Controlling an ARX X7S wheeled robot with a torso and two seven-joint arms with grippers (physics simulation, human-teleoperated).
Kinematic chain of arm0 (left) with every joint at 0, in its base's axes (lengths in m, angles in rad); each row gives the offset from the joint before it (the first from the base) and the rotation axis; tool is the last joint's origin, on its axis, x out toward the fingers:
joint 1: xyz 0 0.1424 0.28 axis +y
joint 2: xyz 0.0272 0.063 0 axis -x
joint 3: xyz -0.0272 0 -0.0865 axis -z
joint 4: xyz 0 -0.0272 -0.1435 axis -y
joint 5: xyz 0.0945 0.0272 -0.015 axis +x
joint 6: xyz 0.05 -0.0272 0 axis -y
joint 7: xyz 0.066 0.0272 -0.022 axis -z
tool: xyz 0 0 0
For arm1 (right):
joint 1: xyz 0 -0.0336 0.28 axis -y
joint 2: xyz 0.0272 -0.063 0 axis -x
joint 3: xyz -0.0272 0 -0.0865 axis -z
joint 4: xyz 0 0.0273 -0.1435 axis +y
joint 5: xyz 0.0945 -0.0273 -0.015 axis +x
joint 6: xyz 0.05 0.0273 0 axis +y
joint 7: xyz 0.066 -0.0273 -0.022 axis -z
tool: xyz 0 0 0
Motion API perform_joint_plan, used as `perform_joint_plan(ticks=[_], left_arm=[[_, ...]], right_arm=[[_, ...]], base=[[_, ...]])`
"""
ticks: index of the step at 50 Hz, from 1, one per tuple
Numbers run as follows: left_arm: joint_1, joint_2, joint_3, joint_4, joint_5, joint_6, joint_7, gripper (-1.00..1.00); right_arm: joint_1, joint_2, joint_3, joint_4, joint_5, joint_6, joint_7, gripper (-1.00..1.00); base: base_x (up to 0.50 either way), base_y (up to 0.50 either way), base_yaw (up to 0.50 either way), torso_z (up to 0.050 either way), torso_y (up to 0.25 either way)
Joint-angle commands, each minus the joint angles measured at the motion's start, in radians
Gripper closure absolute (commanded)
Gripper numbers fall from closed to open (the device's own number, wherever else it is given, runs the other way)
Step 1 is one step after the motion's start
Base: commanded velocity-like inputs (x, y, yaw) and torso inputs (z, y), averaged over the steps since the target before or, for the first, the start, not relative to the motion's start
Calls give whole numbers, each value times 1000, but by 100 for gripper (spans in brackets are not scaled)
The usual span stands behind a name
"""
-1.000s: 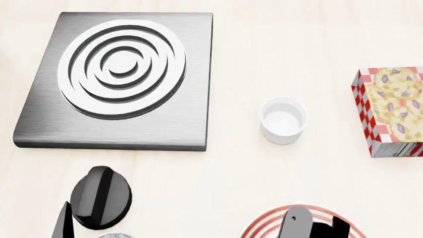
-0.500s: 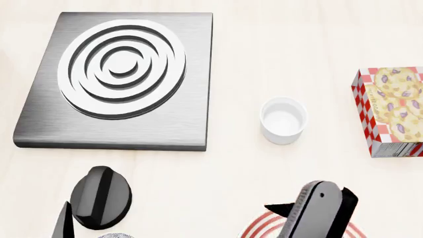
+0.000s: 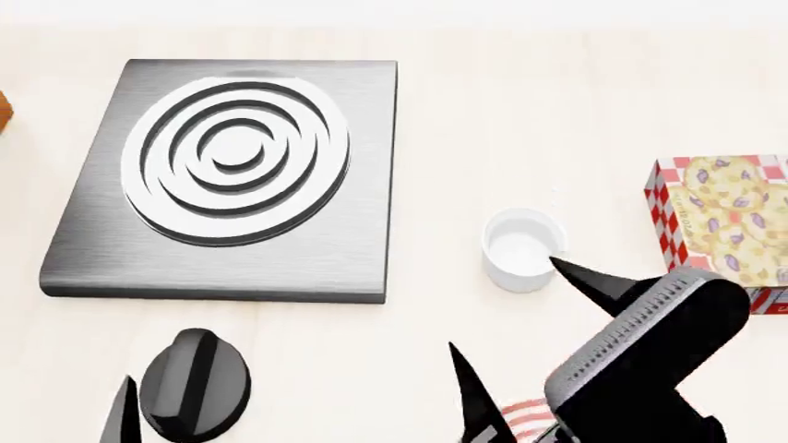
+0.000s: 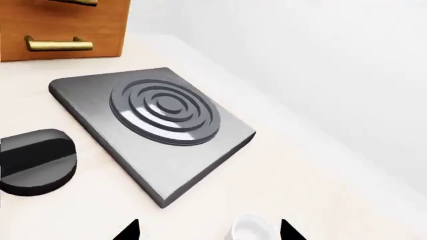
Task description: Pick the akita bowl on the ramekin and place it on the plate.
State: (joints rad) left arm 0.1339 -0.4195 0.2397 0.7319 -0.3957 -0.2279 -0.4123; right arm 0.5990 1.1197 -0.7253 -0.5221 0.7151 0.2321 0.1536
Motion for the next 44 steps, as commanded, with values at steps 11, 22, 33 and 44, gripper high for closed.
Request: perform_joint_plan(ticks=[11,22,33,44], left_arm=[[2,-6,7,4,-5,2,-3,-100],[2,-9,12,2,-3,7,-3,-100],[3,-12,12,0,-7,15,-2,-100],[4,-16,12,3,-13,17,-2,-100]], right_arm=[[-83,-70,136,105,13,-185,264,-100],[-126,-86,197,115,-7,-302,327,-100],[-164,-87,231,108,-29,-366,371,-100],[-234,-68,283,98,-30,-469,406,-100]], base=[[0,0,0,0,250],[0,0,0,0,250],[0,0,0,0,250],[0,0,0,0,250]])
